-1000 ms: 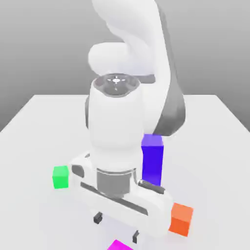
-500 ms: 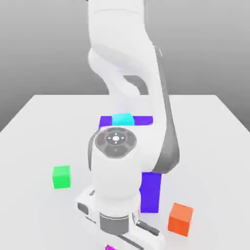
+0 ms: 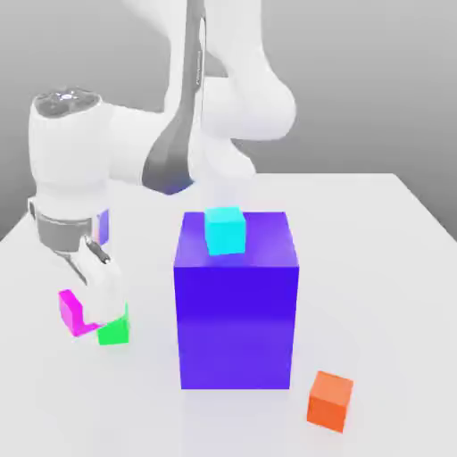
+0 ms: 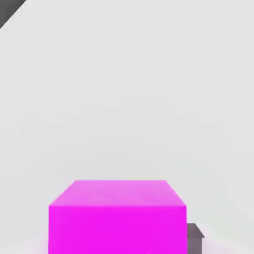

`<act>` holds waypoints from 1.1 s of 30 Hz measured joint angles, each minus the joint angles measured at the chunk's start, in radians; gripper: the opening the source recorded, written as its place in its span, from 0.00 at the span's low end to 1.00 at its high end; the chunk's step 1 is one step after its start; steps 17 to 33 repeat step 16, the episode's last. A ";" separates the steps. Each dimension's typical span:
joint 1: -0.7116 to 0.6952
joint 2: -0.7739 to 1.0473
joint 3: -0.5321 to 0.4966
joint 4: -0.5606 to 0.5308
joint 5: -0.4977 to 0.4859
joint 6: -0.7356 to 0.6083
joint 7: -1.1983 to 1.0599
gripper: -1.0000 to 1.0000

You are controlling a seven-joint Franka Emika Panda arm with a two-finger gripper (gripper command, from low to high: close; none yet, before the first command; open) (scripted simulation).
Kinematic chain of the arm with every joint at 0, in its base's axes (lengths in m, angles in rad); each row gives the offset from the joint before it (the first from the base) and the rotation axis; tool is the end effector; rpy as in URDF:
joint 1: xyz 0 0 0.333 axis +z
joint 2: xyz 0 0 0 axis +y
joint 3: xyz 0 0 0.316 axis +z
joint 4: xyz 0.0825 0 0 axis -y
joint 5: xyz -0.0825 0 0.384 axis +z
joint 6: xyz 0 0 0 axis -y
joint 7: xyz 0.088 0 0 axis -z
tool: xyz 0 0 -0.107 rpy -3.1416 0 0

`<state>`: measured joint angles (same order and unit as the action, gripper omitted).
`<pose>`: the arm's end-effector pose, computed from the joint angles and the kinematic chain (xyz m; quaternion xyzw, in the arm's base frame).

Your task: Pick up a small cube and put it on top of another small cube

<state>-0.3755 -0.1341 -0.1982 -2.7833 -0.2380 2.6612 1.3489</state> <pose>0.3261 -0.1993 0.2507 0.6555 -0.7540 0.0216 0.0368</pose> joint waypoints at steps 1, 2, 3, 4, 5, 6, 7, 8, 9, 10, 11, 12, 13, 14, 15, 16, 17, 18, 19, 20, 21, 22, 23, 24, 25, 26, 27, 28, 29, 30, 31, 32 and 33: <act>-0.012 -0.033 -0.017 -0.036 0.006 0.003 -0.016 0.00; -0.023 -0.065 -0.037 -0.073 0.014 0.006 -0.033 0.00; -0.032 -0.096 -0.057 -0.108 0.025 0.010 -0.051 0.00; -0.040 -0.126 -0.078 -0.145 0.038 0.014 -0.071 0.00; -0.038 -0.127 -0.091 -0.161 0.051 0.029 -0.085 0.00; -0.032 -0.112 -0.100 -0.168 0.064 0.050 -0.096 0.00; -0.024 -0.090 -0.108 -0.171 0.079 0.075 -0.108 0.00; -0.014 -0.063 -0.115 -0.172 0.095 0.103 -0.119 0.00; -0.004 -0.033 -0.121 -0.171 0.113 0.132 -0.132 0.00; 0.005 -0.002 -0.125 -0.171 0.133 0.162 -0.146 0.00; 0.014 0.031 -0.128 -0.170 0.157 0.193 -0.162 0.00; 0.024 0.064 -0.130 -0.169 0.184 0.225 -0.180 0.00; 0.034 0.099 -0.126 -0.169 0.217 0.257 -0.203 0.00; 0.037 0.130 -0.123 -0.168 0.251 0.286 -0.226 1.00; 0.041 0.130 -0.123 -0.168 0.251 0.286 -0.226 1.00; 0.044 0.130 -0.123 -0.168 0.251 0.286 -0.226 1.00; 0.044 0.130 -0.123 -0.168 0.251 0.286 -0.226 1.00; 0.044 0.130 -0.123 -0.168 0.251 0.286 -0.226 1.00; 0.044 0.130 -0.123 -0.168 0.251 0.286 -0.226 1.00; 0.044 0.130 -0.123 -0.168 0.251 0.286 -0.226 1.00; 0.044 0.130 -0.123 -0.168 0.251 0.286 -0.226 1.00; 0.044 0.130 -0.123 -0.168 0.251 0.286 -0.226 1.00; 0.044 0.130 -0.123 -0.168 0.251 0.286 -0.226 1.00; 0.044 0.130 -0.123 -0.168 0.251 0.286 -0.226 1.00; 0.044 0.130 -0.123 -0.168 0.251 0.286 -0.226 1.00; 0.044 0.130 -0.123 -0.168 0.251 0.286 -0.226 1.00; 0.044 0.130 -0.123 -0.168 0.251 0.286 -0.226 1.00; 0.044 0.130 -0.123 -0.168 0.251 0.286 -0.226 1.00; 0.044 0.130 -0.123 -0.168 0.251 0.286 -0.226 1.00; 0.044 0.130 -0.123 -0.168 0.251 0.286 -0.226 1.00; 0.044 0.130 -0.123 -0.168 0.251 0.286 -0.226 1.00; 0.044 0.130 -0.123 -0.168 0.251 0.286 -0.226 1.00; 0.044 0.130 -0.123 -0.168 0.251 0.286 -0.226 1.00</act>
